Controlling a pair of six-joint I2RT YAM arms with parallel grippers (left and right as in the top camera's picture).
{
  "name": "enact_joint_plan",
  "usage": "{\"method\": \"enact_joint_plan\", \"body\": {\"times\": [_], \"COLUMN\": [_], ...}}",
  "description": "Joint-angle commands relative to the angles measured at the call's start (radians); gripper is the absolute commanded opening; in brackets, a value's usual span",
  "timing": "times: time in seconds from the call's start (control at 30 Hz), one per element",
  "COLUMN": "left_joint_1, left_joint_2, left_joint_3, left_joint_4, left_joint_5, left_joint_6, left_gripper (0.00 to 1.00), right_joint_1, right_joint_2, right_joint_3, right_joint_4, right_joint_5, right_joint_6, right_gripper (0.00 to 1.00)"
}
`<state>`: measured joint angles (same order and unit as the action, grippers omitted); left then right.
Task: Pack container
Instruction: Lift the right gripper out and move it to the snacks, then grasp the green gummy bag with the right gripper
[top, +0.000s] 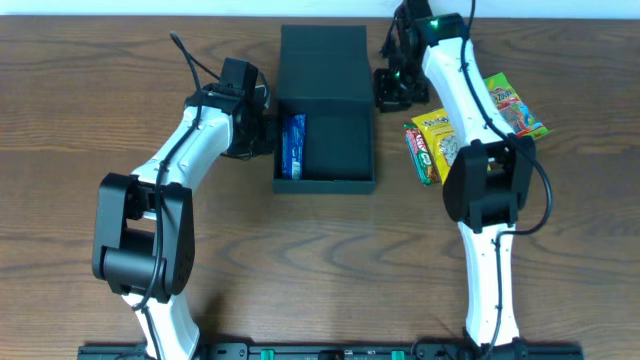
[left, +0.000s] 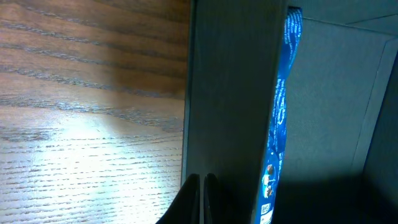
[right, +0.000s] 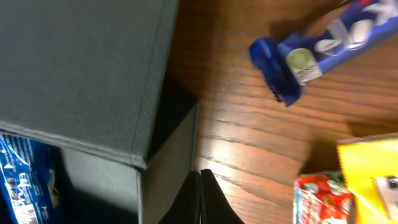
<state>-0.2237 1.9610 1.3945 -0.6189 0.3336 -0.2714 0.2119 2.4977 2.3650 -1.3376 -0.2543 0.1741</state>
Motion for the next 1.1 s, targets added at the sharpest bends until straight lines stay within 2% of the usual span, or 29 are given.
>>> {"method": "enact_joint_plan", "body": {"times": [0.0,0.17,0.3,0.5,0.6,0.7,0.93,1.03,1.07], "left_joint_1": [0.0,0.001,0.001,0.002,0.002,0.002,0.002,0.002,0.002], "left_joint_2": [-0.003,-0.003,-0.003,-0.003,-0.003,-0.003,-0.003,-0.003,-0.003], "left_joint_3": [-0.007,-0.007,-0.007,-0.007,-0.007,-0.007,-0.007,-0.007,-0.007], "left_joint_4": [0.004,0.01,0.01,0.011,0.014,0.014,0.014,0.014,0.013], "left_joint_5": [-0.004,-0.005,-0.031,-0.031,-0.031,-0.03,-0.03,-0.03,-0.03], "left_joint_6": [-0.022,-0.021,-0.021,-0.021,-0.021,-0.021,-0.021,-0.021,-0.021], "left_gripper": [0.06,0.05,0.05,0.06,0.06,0.05,0.06,0.05,0.06], "right_joint_1": [0.005,0.005,-0.018,-0.156,-0.26,-0.389,-0.663,-0.756,-0.782], "right_joint_2": [0.007,0.007,-0.006,-0.085,-0.092,-0.09,-0.089,-0.089,-0.089], "right_joint_3": [-0.004,-0.004,0.008,0.107,0.142,0.134,0.067,-0.023,-0.076], "right_joint_4": [0.0,0.003,-0.001,-0.002,0.003,0.003,0.066,0.103,0.121], "right_joint_5": [-0.043,-0.075,0.037,0.203,0.208,0.149,-0.164,-0.296,-0.333], "right_joint_6": [-0.027,-0.057,-0.043,-0.019,-0.023,-0.023,-0.07,-0.126,-0.159], "right_gripper": [0.01,0.01,0.01,0.01,0.01,0.01,0.02,0.19,0.31]}}
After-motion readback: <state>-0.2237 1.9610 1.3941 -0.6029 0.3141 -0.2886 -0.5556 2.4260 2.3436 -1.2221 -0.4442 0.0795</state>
